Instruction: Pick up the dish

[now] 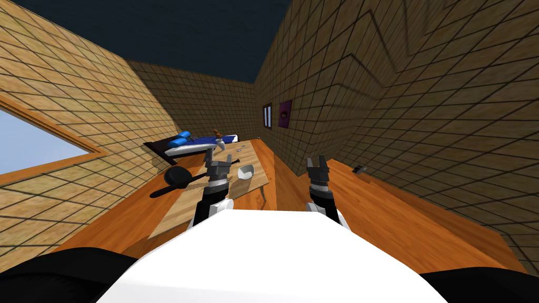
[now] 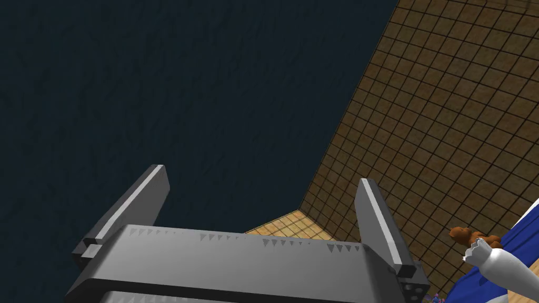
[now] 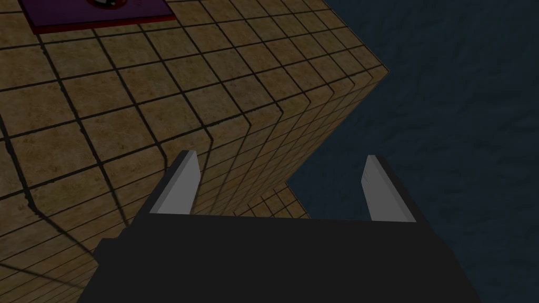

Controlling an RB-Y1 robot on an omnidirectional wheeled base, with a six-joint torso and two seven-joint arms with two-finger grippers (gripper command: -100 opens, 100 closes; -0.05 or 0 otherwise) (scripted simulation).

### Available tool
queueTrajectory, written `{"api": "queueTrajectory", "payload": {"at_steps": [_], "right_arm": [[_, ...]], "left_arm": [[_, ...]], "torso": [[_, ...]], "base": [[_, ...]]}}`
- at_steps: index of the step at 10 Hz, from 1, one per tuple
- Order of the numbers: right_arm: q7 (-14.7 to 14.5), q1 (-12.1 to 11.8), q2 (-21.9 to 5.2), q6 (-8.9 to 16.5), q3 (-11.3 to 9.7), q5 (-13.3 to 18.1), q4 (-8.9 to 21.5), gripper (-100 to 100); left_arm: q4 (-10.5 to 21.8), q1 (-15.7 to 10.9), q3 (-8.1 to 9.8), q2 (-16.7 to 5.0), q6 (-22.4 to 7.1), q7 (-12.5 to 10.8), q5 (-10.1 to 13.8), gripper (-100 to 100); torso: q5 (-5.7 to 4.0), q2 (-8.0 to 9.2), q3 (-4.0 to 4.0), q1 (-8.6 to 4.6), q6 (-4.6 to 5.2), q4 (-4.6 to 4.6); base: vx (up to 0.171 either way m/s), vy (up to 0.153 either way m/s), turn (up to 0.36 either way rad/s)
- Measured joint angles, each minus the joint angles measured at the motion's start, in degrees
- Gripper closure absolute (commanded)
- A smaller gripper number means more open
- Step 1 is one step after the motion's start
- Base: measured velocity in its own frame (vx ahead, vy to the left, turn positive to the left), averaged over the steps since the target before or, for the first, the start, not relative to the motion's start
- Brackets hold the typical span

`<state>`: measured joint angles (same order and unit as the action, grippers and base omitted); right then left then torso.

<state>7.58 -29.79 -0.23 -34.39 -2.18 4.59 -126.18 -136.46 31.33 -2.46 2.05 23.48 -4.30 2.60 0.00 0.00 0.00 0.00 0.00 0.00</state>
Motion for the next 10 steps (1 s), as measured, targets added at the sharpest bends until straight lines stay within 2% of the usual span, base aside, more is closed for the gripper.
{"api": "queueTrajectory", "payload": {"at_steps": [3,5,6,7,9,10], "right_arm": [[0.00,0.00,0.00,0.00,0.00,0.00,0.00,0],[0.00,0.00,0.01,0.00,-0.01,0.00,0.00,0],[0.00,0.00,0.01,0.00,-0.01,0.00,0.00,0],[0.00,0.00,0.01,0.00,-0.01,0.00,0.00,0],[0.00,-0.01,0.02,0.00,-0.02,0.00,0.00,0],[0.00,-0.01,0.01,0.00,-0.01,0.00,0.00,0]], "left_arm": [[0.52,0.40,0.69,-4.31,-1.33,0.35,0.68,-100],[0.73,0.85,1.26,-6.97,-3.38,0.96,1.34,-100],[1.07,0.91,2.00,-8.33,-5.13,1.39,1.97,-100],[1.60,1.22,3.67,-10.15,-6.89,1.41,3.21,-100],[3.80,1.46,5.96,-12.16,-9.94,2.39,5.09,-100],[3.94,1.78,6.42,-12.49,-11.26,2.76,5.52,-100]], "torso": [[-0.03,-0.06,-0.04,-0.13,0.00,-0.01],[-0.05,-0.12,-0.07,-0.22,0.01,-0.03],[-0.07,-0.17,-0.10,-0.31,0.01,-0.04],[-0.08,-0.19,-0.11,-0.39,0.01,-0.05],[-0.13,-0.27,-0.16,-0.61,0.01,-0.06],[-0.12,-0.22,-0.13,-0.47,0.00,-0.05]], "base": [[0.021,-0.043,-0.032],[0.042,-0.079,-0.084],[0.053,-0.114,-0.087],[0.064,-0.138,-0.119],[0.065,-0.141,-0.061],[0.059,-0.089,-0.088]]}}
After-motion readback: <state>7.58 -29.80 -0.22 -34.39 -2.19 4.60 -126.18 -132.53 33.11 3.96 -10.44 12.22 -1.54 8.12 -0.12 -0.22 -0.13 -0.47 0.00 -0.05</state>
